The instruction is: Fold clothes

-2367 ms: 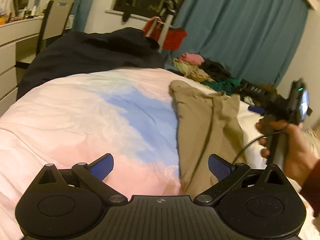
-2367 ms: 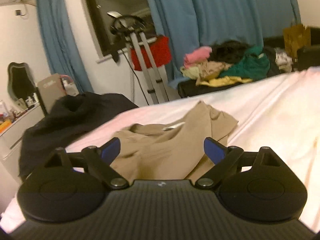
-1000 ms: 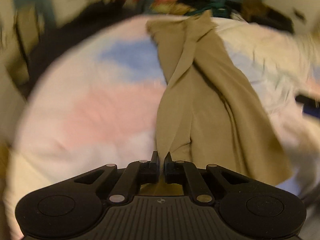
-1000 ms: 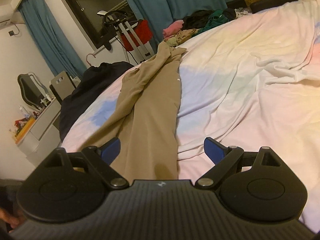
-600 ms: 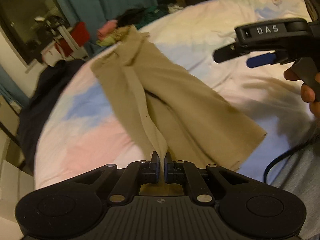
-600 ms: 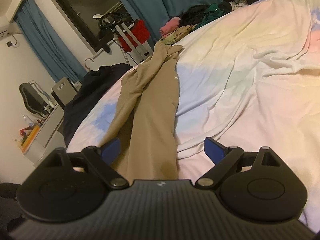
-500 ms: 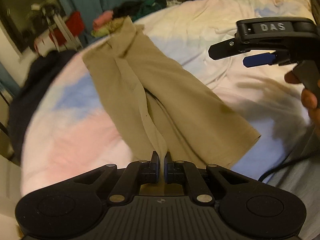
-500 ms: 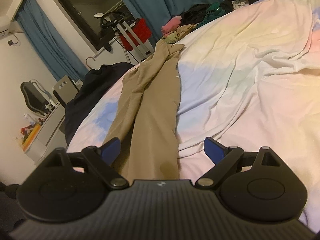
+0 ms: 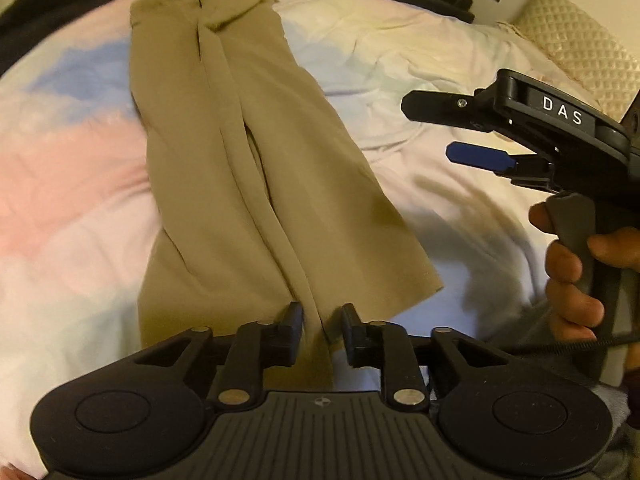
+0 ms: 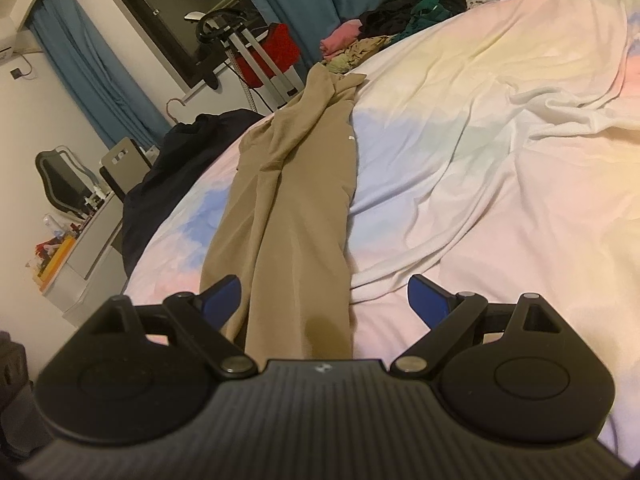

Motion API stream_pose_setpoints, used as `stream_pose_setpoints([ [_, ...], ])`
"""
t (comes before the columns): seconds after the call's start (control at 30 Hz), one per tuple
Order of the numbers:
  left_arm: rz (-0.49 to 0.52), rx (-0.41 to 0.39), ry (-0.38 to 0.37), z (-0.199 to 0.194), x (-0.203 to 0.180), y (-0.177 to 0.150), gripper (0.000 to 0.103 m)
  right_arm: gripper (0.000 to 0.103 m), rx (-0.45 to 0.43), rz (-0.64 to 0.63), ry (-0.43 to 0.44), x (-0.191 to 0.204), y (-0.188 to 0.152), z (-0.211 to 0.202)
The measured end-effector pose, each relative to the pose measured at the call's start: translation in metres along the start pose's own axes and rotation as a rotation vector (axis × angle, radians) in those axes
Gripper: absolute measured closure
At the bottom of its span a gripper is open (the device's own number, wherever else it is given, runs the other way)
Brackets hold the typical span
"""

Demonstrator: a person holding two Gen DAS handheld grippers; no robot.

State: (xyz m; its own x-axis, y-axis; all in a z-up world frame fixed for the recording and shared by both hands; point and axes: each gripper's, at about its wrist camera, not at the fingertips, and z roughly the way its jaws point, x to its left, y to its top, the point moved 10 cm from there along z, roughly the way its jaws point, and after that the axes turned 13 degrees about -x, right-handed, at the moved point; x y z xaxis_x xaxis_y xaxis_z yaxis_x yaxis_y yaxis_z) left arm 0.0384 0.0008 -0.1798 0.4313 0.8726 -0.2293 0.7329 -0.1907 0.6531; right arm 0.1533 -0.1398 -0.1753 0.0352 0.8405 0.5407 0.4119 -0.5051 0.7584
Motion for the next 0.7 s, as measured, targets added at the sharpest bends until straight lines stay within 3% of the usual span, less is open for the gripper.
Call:
stream_pose_setpoints([
  [0.13,-0.104,-0.023,-0.071,-0.012,0.007,0.005,0.051,0.011,0.006,0.011,-0.006,-0.003,-0.002,0.0],
  [0.23,-0.196,-0.055,-0.111,-0.022,0.016,0.01,0.046,0.011,0.01,0.036,-0.002,-0.005,-0.002,0.0],
  [0.33,-0.276,-0.082,-0.082,-0.026,0.033,0.015,0.04,0.012,0.015,0.051,0.002,-0.006,-0.003,0.001],
  [0.53,-0.46,-0.085,0.047,-0.022,0.079,0.016,0.037,0.012,0.02,0.061,0.015,-0.005,-0.004,0.0],
  [0.7,-0.56,-0.065,0.113,-0.016,0.101,0.011,0.036,0.012,0.039,0.062,0.009,-0.005,-0.008,0.002],
])
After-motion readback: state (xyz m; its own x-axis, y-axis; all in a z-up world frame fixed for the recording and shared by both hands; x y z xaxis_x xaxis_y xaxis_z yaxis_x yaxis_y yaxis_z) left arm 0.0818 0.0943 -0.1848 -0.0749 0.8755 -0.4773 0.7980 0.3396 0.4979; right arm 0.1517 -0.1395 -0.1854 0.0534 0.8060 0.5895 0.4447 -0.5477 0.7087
